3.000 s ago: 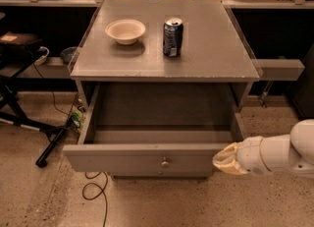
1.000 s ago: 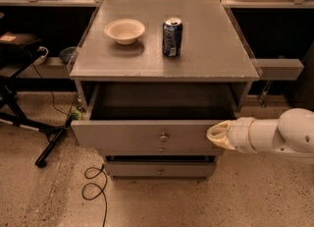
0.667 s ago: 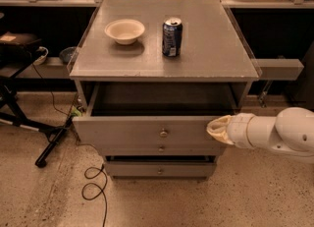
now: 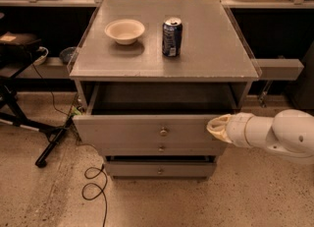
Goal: Close top drawer
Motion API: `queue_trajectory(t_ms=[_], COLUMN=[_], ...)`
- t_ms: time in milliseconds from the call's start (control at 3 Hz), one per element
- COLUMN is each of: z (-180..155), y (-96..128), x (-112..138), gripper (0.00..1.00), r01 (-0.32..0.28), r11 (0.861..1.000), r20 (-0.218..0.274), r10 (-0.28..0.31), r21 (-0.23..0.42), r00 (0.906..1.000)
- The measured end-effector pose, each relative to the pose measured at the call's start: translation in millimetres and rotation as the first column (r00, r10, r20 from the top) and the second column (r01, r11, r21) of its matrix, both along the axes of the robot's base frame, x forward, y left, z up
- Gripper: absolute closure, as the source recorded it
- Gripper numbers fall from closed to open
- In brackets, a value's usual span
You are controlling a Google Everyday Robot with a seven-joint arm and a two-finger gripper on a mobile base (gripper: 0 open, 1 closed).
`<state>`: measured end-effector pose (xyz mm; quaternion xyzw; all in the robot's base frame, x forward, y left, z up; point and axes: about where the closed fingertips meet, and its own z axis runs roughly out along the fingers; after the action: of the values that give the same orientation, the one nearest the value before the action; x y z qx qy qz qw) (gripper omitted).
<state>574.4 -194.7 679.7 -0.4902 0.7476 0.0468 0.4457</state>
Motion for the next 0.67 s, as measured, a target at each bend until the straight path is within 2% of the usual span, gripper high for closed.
queue_trajectory(t_ms=[667], z=[1.0], y=[-1.3], x=[15.3], gripper=[1.00], r01=[0.014], r11=[1.000], r20=[0.017], r10=[-0.014], r21=[-0.002], r00=[0.9997])
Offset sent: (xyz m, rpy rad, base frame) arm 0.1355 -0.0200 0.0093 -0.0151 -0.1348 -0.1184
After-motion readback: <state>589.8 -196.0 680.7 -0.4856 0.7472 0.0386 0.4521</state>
